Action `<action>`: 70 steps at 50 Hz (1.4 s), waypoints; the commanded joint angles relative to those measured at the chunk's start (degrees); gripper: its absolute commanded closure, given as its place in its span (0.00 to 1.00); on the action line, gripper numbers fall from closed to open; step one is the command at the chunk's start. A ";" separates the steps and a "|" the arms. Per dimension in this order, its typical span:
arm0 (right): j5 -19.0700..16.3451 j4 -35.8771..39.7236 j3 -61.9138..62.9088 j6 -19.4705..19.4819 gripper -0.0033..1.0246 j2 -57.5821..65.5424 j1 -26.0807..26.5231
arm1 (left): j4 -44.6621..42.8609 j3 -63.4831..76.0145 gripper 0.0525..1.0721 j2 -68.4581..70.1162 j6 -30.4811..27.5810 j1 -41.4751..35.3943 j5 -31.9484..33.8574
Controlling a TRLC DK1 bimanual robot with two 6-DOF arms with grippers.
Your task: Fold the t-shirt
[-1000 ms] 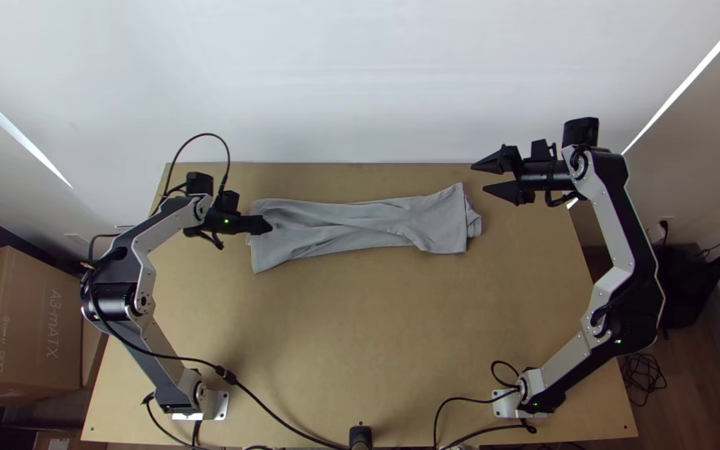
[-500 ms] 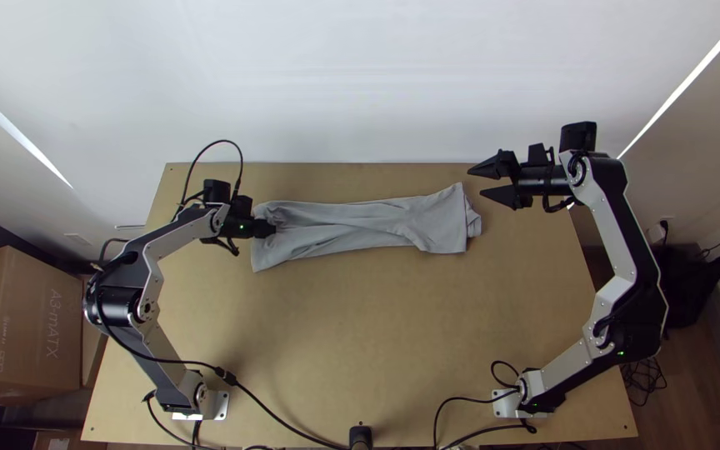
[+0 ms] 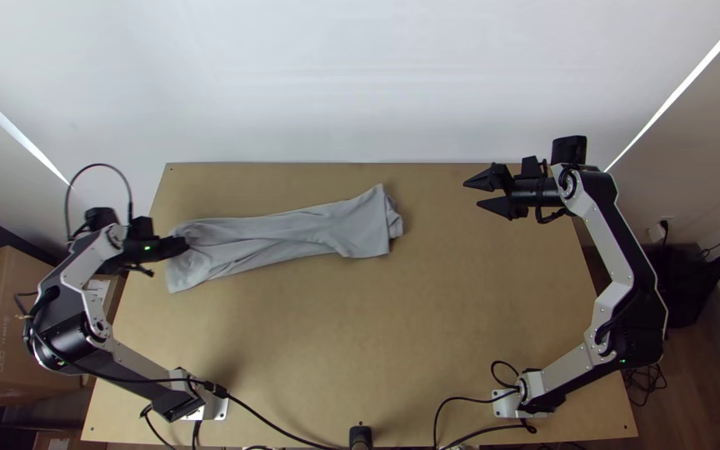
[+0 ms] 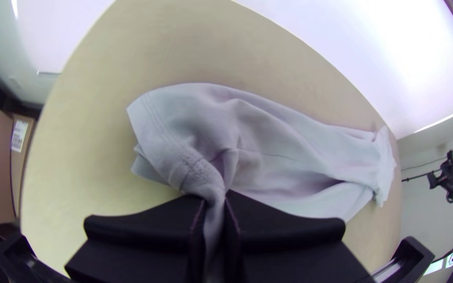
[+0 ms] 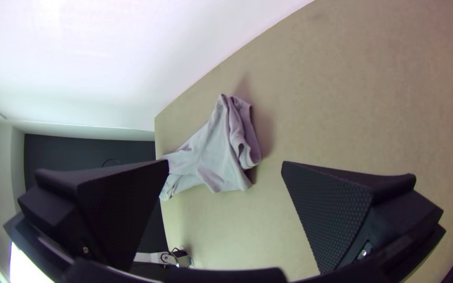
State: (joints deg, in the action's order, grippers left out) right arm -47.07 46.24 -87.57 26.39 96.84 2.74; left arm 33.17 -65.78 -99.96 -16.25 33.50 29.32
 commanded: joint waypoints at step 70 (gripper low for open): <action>4.35 -4.93 6.97 0.50 0.04 -0.95 -1.69 | 11.30 -49.97 0.98 -22.29 27.94 -55.91 -8.58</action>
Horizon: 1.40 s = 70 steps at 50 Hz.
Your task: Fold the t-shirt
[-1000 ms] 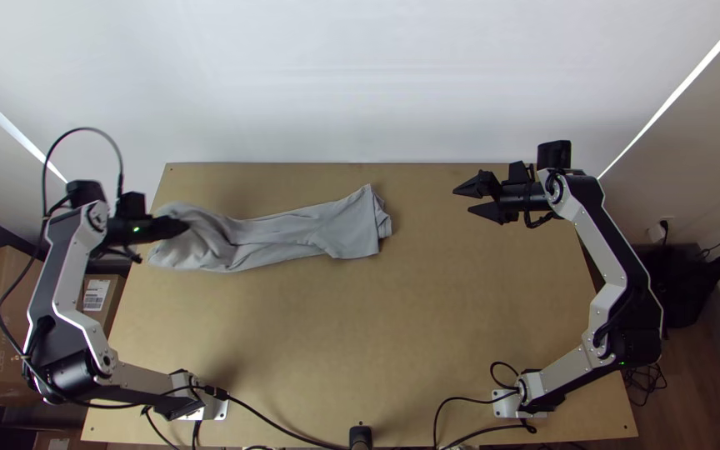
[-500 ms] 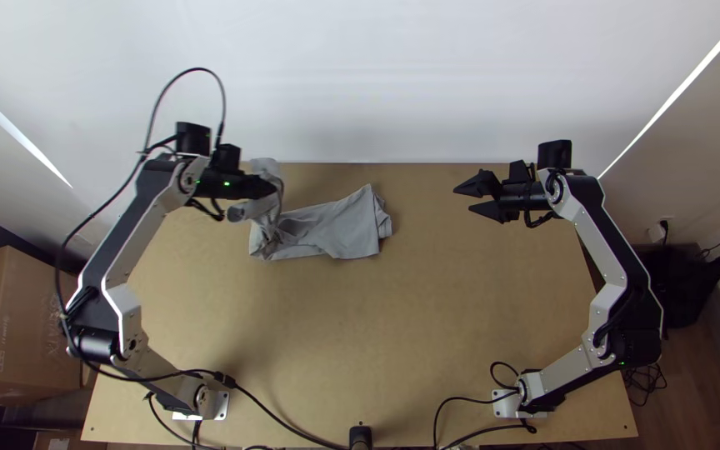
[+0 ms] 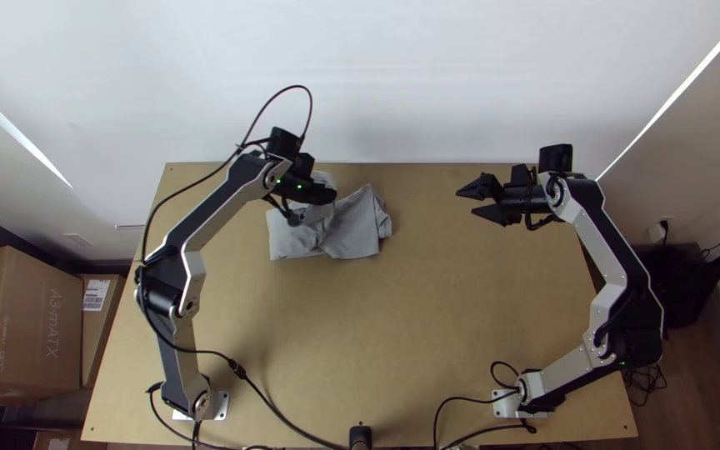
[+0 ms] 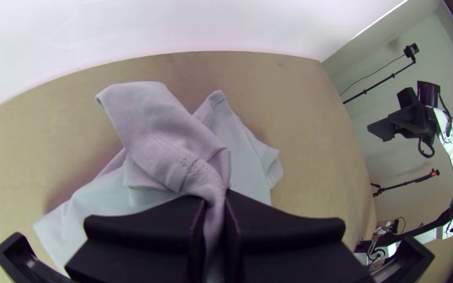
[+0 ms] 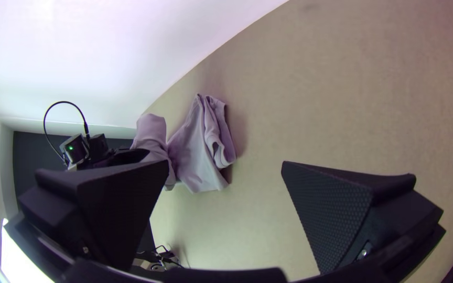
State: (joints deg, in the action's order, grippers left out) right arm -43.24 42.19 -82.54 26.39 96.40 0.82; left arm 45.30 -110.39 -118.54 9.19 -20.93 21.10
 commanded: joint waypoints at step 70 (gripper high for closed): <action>5.71 -9.76 -30.48 -0.38 0.04 40.27 -21.65 | -3.81 8.52 0.05 32.85 -2.42 23.56 -3.96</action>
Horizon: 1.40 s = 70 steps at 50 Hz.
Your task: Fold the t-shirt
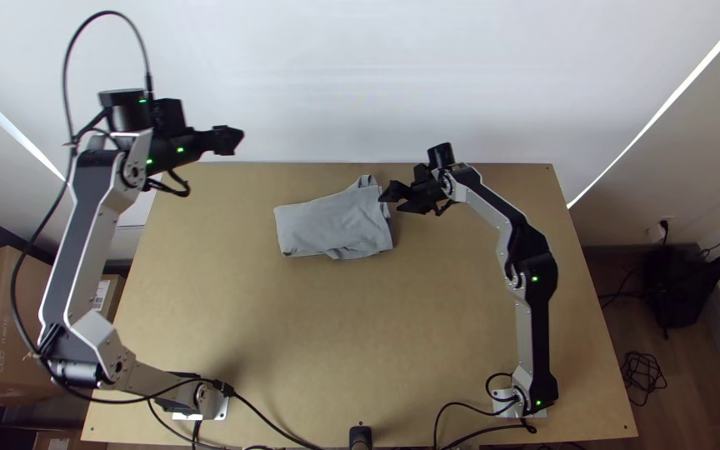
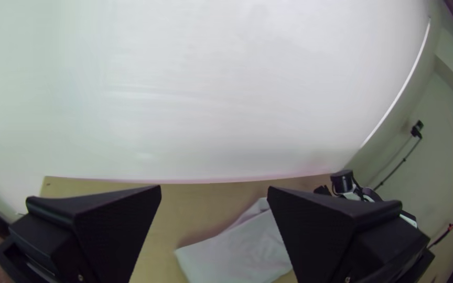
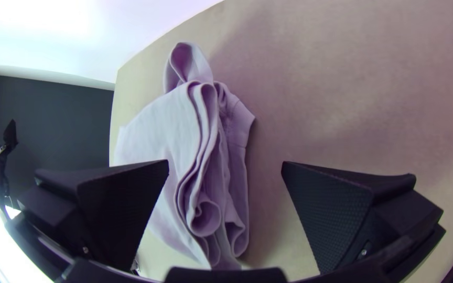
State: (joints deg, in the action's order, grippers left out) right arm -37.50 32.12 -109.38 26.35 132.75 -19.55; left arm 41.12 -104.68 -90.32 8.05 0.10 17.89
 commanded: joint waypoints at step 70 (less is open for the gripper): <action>13.24 -10.59 17.36 5.64 0.98 -10.93 33.61 | 1.50 19.61 0.05 23.00 -2.61 14.58 -1.37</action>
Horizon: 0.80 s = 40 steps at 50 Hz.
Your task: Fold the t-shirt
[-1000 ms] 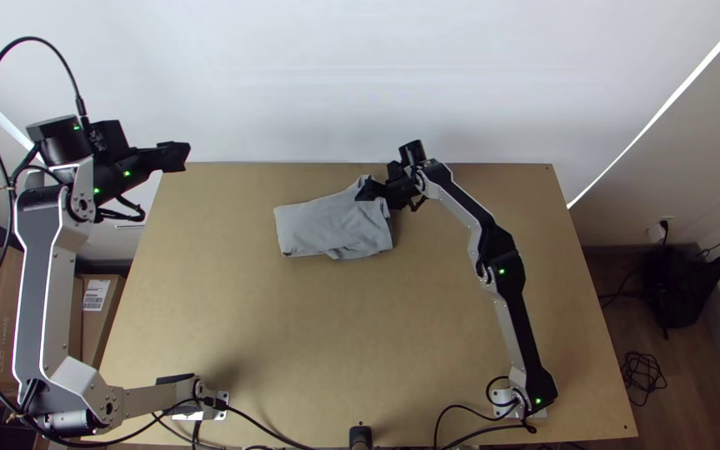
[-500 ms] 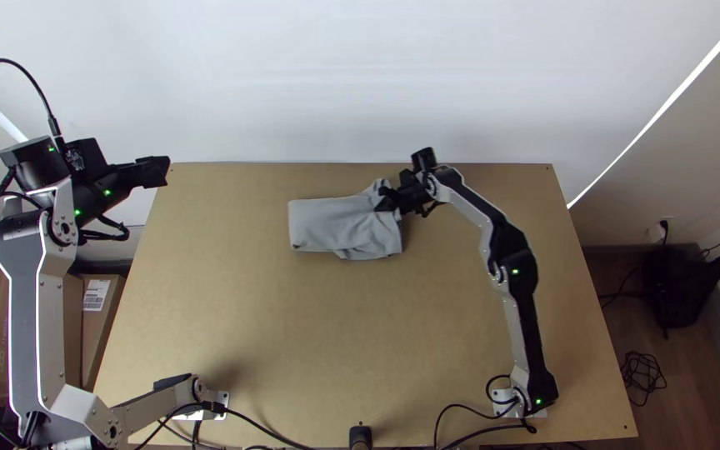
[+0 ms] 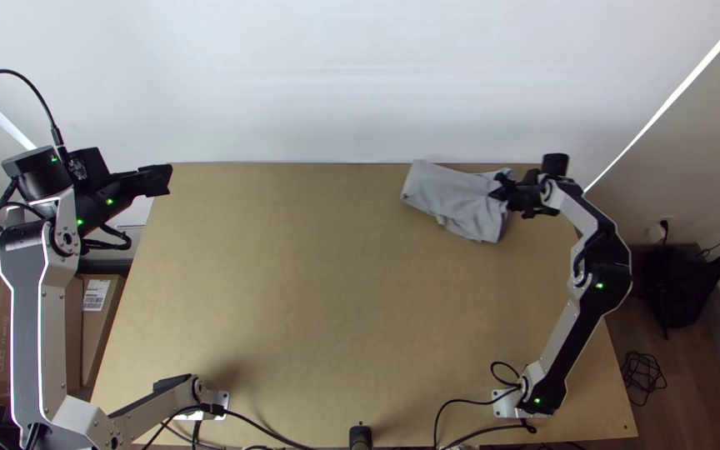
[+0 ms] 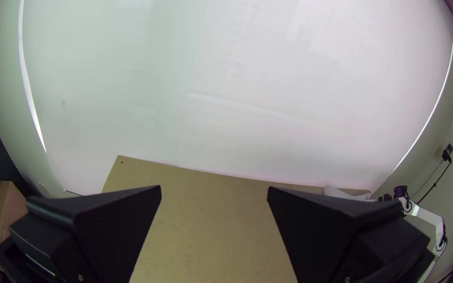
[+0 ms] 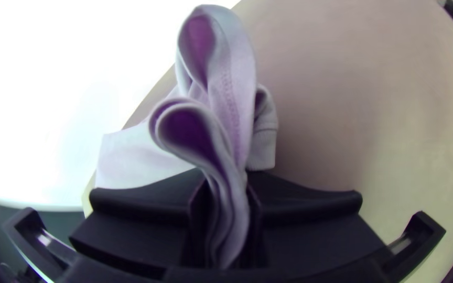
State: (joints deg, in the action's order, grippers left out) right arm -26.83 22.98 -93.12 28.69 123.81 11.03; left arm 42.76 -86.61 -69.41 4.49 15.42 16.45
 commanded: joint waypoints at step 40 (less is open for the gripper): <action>21.82 -3.03 5.14 9.55 0.04 -15.70 4.00 | -1.72 8.03 0.05 6.56 0.87 0.49 -0.01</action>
State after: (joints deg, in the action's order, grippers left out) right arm -2.94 16.84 -85.82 34.70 103.63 16.49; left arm 41.89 -79.55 -64.82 4.49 14.81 16.45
